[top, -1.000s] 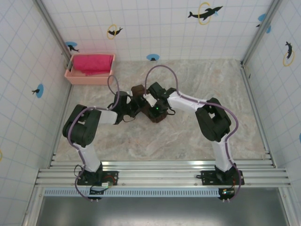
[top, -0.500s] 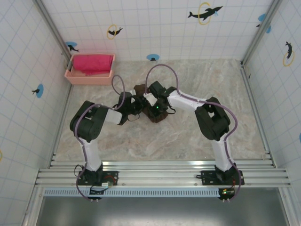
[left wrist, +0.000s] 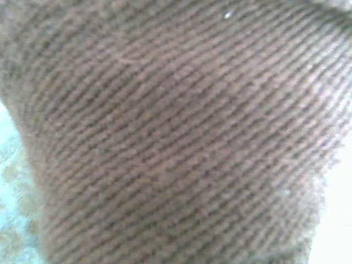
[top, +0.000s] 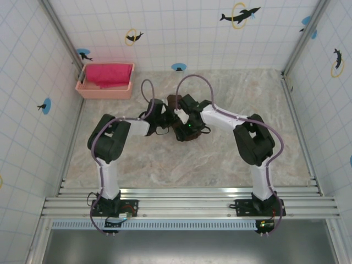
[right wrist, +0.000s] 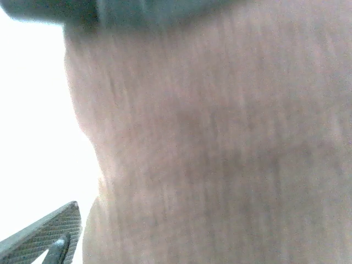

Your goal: Roll up the long pants

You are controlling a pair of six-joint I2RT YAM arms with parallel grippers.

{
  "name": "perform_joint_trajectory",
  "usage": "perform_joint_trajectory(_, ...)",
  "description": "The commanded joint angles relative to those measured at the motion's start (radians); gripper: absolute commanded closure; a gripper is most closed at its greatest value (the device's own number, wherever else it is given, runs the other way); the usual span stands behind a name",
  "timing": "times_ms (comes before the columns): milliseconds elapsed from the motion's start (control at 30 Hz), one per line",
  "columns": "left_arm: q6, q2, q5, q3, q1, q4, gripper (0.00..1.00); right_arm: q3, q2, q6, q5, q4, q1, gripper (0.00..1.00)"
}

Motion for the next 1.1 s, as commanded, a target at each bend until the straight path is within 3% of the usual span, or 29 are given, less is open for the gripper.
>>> perform_joint_trajectory(0, 0.226, 0.040, -0.144, 0.136, -0.015, -0.640, 1.00, -0.019, -0.133, 0.021, 0.107, -0.099, -0.050, 0.01)
perform_joint_trajectory(100, 0.312, 0.065, -0.176, 0.233, -0.016, -0.814, 1.00, -0.038, -0.213, 0.032, 0.166, -0.094, -0.094, 0.01)
perform_joint_trajectory(267, 0.363, 0.075, -0.209, 0.277, -0.014, -0.933, 1.00, -0.112, -0.316, 0.051, 0.195, -0.065, -0.152, 0.01)
perform_joint_trajectory(400, 0.379, 0.070, -0.200, 0.342, -0.003, -0.972, 1.00, -0.186, -0.350, 0.056, 0.194, -0.042, -0.184, 0.01)
perform_joint_trajectory(500, 0.378, 0.047, -0.111, 0.396, 0.019, -0.905, 1.00, -0.215, -0.362, 0.055, 0.203, -0.033, -0.193, 0.01)
perform_joint_trajectory(600, 0.296, -0.019, 0.074, 0.333, 0.067, -0.552, 1.00, -0.224, -0.361, 0.053, 0.208, -0.028, -0.204, 0.01)
perform_joint_trajectory(767, -0.006, -0.045, 0.206, 0.260, 0.169, 0.055, 1.00, -0.224, -0.344, 0.046, 0.216, -0.026, -0.213, 0.01)
perform_joint_trajectory(867, -0.208, -0.006, 0.186, 0.264, 0.220, 0.405, 1.00, -0.228, -0.330, 0.040, 0.219, -0.022, -0.214, 0.01)
perform_joint_trajectory(967, -0.369, 0.044, 0.098, 0.272, 0.269, 0.716, 1.00, -0.232, -0.317, 0.035, 0.221, -0.022, -0.214, 0.01)
perform_joint_trajectory(1067, -0.431, 0.073, 0.037, 0.302, 0.311, 0.835, 1.00, -0.235, -0.305, 0.028, 0.222, -0.022, -0.214, 0.01)
